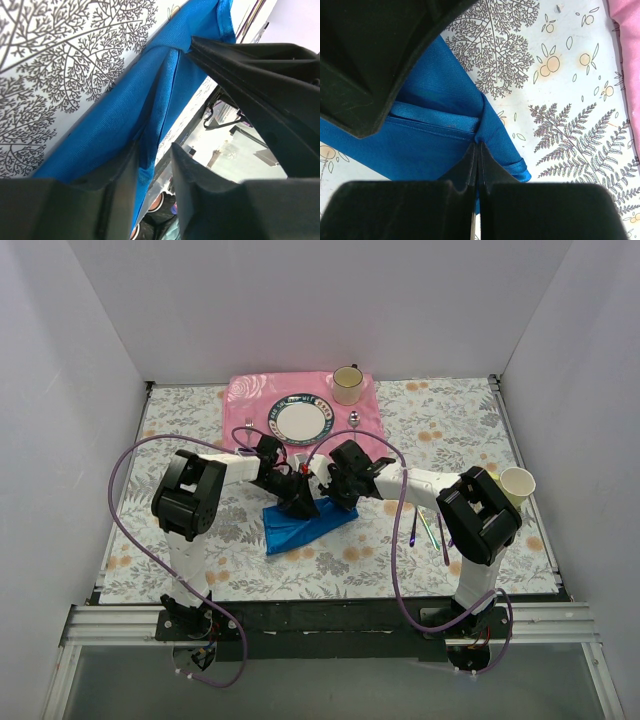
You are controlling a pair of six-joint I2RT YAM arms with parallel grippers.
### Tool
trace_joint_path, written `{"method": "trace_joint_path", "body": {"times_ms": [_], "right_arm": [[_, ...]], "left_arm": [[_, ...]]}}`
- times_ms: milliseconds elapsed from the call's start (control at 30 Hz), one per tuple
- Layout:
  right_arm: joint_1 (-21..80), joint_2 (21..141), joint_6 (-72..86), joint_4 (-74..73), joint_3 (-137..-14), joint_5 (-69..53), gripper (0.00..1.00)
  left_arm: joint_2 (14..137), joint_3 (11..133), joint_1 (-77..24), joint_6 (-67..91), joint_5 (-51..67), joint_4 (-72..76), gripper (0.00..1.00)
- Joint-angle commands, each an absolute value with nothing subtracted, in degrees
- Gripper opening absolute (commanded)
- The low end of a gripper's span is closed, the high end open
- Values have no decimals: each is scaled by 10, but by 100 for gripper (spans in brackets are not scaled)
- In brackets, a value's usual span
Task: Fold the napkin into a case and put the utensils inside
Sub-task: Fold the 2/3-rectangle-folded napkin at the center of the board.
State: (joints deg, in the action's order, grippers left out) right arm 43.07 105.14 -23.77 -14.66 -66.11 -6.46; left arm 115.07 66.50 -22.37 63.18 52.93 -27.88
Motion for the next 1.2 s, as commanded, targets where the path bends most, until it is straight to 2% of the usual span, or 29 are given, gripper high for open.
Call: {"method": "trace_joint_path", "body": {"times_ms": [0, 133, 167, 233, 667, 933, 1167], "right_arm": [[424, 1047, -233, -150, -657, -68, 1], [424, 1046, -234, -149, -656, -69, 1], [423, 1046, -234, -149, -654, -69, 1], [424, 1045, -234, -146, -653, -72, 1], [423, 1022, -243, -126, -634, -98, 1], [423, 1016, -251, -117, -627, -111, 1], [422, 1017, -255, -115, -628, -115, 1]], "left_arm": [[1123, 667, -230, 621, 528, -287, 26], [1125, 673, -233, 613, 527, -295, 12], [1122, 676, -233, 610, 526, -296, 5], [1119, 685, -233, 608, 527, -299, 0], [1132, 744, -231, 599, 541, -308, 0], [1191, 800, -220, 540, 526, -352, 0], [1236, 793, -206, 498, 506, -347, 0]]}}
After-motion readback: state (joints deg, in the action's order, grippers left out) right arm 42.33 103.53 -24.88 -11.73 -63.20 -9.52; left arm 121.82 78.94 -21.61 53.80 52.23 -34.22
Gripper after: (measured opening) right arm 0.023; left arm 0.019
